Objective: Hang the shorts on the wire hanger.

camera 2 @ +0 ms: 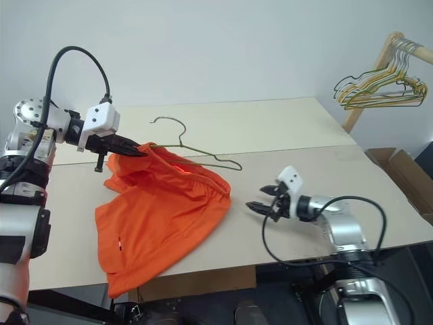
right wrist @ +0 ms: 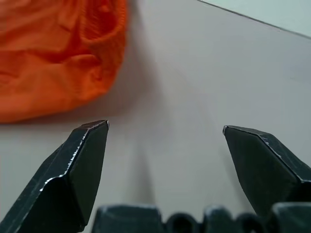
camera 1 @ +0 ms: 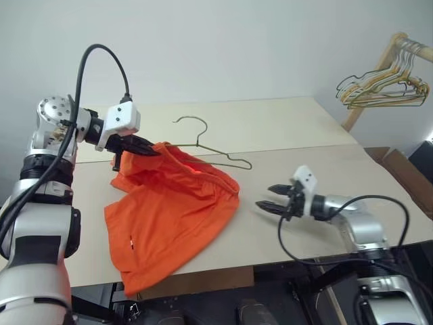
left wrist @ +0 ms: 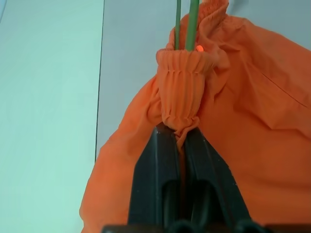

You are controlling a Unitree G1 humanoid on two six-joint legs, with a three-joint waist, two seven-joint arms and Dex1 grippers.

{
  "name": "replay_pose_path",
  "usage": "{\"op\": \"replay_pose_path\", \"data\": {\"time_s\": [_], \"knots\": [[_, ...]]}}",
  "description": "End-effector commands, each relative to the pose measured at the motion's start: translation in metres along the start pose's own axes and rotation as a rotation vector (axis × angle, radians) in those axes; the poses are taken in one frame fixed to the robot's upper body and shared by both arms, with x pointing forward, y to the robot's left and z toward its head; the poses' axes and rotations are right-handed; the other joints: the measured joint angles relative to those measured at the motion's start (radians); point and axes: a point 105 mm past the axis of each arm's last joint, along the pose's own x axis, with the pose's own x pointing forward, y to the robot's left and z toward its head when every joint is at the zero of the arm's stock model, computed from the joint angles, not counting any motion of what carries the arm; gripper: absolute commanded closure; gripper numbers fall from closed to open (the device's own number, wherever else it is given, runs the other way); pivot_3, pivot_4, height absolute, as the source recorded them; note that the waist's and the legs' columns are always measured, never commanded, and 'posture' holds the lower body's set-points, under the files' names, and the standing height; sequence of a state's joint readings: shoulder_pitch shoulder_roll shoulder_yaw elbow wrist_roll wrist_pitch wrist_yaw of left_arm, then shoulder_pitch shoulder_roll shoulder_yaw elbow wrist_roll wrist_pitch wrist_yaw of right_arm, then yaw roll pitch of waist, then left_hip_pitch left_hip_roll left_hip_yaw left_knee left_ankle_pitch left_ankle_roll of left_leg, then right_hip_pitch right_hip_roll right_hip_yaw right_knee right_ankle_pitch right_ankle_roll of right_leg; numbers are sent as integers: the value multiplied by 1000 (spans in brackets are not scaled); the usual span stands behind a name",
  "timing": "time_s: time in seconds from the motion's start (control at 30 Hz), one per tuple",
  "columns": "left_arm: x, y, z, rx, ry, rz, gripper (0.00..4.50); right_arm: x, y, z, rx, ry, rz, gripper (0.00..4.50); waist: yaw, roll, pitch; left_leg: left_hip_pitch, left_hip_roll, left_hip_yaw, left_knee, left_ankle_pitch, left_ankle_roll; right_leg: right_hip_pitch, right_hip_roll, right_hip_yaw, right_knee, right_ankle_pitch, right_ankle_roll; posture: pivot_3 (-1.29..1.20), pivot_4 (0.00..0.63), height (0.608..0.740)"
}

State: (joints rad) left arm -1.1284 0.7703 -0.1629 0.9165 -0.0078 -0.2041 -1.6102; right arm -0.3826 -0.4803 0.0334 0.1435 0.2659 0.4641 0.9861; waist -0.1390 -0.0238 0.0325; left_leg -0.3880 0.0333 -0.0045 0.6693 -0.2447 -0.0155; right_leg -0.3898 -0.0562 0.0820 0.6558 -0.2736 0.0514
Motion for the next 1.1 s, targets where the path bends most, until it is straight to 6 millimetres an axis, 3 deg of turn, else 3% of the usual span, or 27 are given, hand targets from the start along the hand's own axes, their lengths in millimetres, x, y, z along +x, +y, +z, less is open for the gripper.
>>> {"op": "replay_pose_path", "data": {"time_s": [0.03, 0.17, 0.27, 0.63, 0.73, 1.1], "knots": [[-10, 6, 10, 29, -36, 40, 4500, 18, 12, 16, 24, -68, 19, 145, -5, 0, 0, 0, 0, 0, 0, 0, 0, 0, 0, 0, 0, 0, 0, -86, 0, 740], [-10, 5, 9, 24, -35, 42, 4500, 35, 18, 26, 77, -110, 30, 145, -4, 0, 0, -2, -1, -1, 0, 0, 0, 0, -1, -1, 2, 0, 0, -80, 0, 740], [-11, 5, 9, 21, -39, 43, 4500, 44, 18, 28, 125, -116, 32, 719, -4, 0, 0, -2, -1, -2, 1, 0, 0, 0, -2, -1, 3, 0, 0, -75, 0, 740], [-12, 3, 5, 18, -30, 52, 4500, 46, 20, 17, 163, -77, 35, 4457, -8, 0, 0, -3, -1, -4, 1, 0, 0, 0, -1, -4, 5, 0, 0, -71, 0, 740], [-14, 2, 6, 16, -33, 44, 4500, 41, 13, 17, 144, -69, 8, 4487, -7, 0, 0, -3, -1, -5, 1, 0, 0, 0, -1, -4, 5, 0, 0, -73, 0, 740], [-26, -14, 6, -17, -47, -24, 4500, -7, -41, 23, 65, 25, -54, 4487, -10, 0, 0, -3, -1, -6, 1, 0, 0, 0, -2, -5, 4, 0, 0, -72, 0, 740]]}}
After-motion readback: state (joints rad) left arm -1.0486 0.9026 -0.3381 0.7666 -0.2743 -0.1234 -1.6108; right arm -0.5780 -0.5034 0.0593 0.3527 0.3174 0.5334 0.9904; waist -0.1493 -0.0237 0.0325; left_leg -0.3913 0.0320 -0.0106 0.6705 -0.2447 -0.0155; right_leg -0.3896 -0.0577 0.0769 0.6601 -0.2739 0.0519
